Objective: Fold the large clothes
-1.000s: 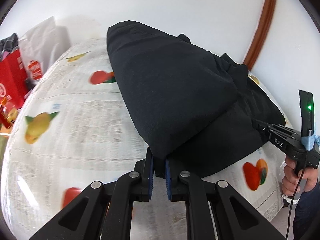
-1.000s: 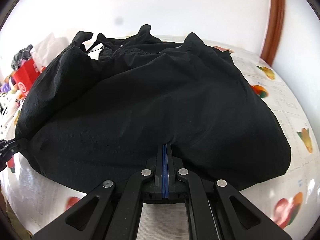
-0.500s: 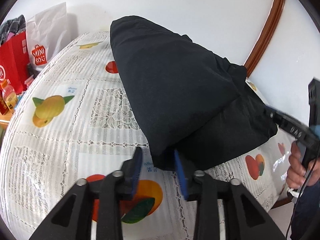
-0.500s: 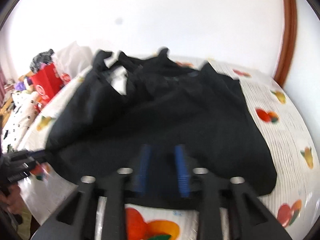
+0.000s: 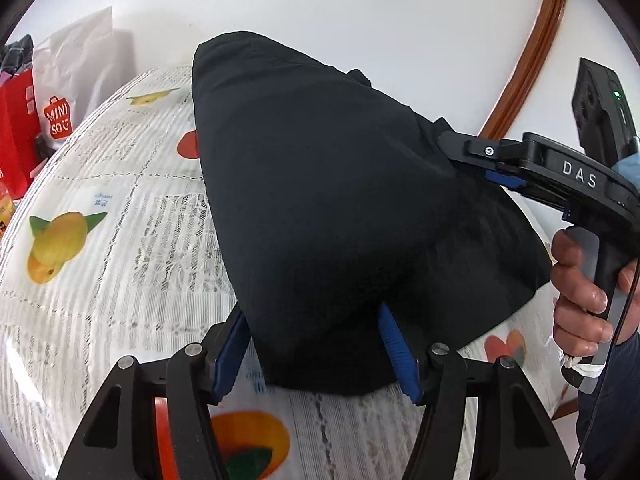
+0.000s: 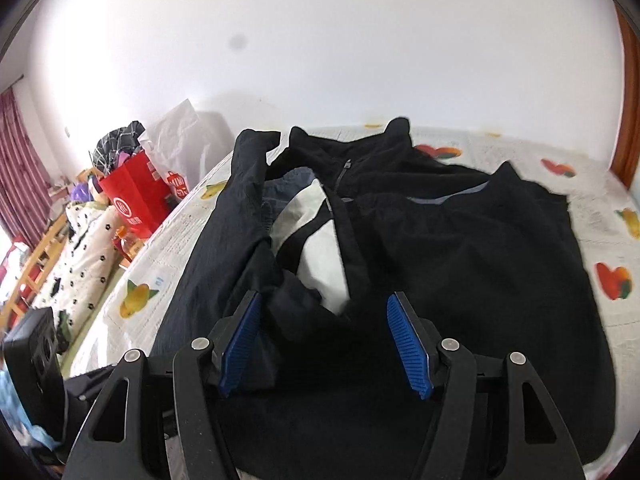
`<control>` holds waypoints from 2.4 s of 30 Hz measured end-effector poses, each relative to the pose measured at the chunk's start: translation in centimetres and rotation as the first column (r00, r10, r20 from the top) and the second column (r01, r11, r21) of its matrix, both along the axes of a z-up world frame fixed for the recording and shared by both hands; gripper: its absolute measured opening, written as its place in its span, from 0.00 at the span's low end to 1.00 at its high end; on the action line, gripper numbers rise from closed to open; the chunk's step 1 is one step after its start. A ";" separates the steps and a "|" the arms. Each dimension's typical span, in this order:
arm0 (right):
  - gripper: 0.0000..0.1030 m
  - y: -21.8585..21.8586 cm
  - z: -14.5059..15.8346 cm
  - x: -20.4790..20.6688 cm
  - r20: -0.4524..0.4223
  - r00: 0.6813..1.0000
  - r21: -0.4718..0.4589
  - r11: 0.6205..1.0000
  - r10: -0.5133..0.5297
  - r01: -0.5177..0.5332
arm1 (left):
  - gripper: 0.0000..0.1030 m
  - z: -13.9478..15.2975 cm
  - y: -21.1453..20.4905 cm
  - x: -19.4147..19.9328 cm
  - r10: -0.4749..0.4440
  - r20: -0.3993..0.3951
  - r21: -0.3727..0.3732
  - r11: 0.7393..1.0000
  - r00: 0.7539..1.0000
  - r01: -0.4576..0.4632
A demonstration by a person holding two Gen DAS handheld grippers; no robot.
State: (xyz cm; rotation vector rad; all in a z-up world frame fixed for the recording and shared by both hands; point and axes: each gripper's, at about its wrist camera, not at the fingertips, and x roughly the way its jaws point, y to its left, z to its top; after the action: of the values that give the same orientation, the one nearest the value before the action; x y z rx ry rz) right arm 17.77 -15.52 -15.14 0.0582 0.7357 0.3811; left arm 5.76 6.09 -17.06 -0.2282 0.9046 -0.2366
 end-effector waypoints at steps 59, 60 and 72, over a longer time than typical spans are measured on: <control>0.13 -11.1 1.5 -6.1 0.190 0.971 0.279 0.956 -0.145 0.088 | 0.59 0.0 -7.8 1.2 0.013 0.009 0.250 0.968 1.000 -0.015; 0.12 -11.9 2.0 -6.5 0.207 0.965 0.308 0.947 -0.161 0.092 | 0.59 0.0 -7.8 1.2 0.013 0.008 0.252 0.968 1.000 -0.014; 0.29 -15.4 -2.9 -7.6 0.052 0.970 0.177 0.959 -0.236 0.224 | 0.60 0.1 -7.5 1.2 -0.015 0.013 0.251 0.968 1.000 0.011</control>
State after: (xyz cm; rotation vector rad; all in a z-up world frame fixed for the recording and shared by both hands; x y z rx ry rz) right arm 10.12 -30.91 -18.00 0.2873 0.6159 0.2210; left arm 7.00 -1.40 -17.00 0.0145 0.9117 -0.1333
